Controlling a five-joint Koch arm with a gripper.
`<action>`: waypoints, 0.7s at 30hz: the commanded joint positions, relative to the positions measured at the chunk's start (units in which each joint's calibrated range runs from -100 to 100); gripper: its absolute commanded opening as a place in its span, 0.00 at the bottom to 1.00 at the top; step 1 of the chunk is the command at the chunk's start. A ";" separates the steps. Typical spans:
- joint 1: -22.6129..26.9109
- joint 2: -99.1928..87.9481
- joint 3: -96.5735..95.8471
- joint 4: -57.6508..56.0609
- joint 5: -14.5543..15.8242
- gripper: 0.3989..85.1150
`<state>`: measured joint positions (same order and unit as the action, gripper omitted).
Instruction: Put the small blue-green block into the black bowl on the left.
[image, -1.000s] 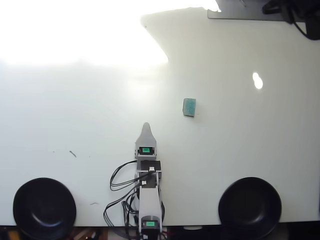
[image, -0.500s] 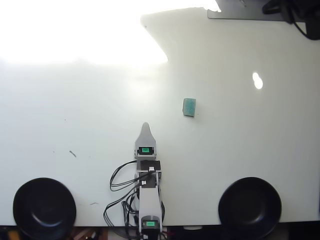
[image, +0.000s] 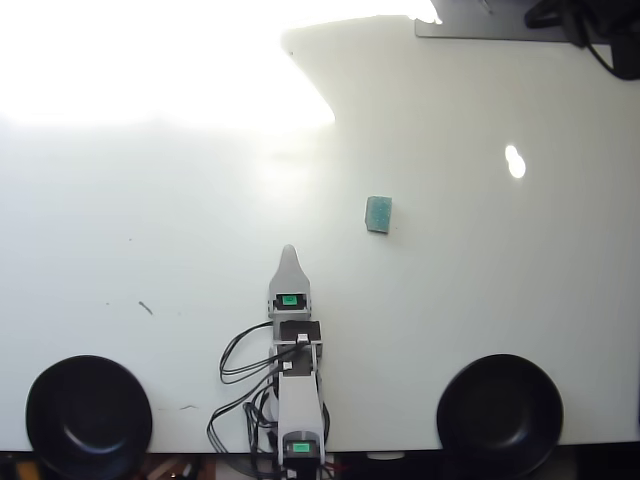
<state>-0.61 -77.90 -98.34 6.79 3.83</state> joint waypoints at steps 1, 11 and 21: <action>0.15 -3.99 -1.38 -2.94 -0.24 0.57; -2.69 -21.88 4.44 -13.72 -14.75 0.54; -3.57 -17.28 15.81 -18.02 -26.86 0.55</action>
<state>-4.03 -96.72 -88.00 -11.23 -20.78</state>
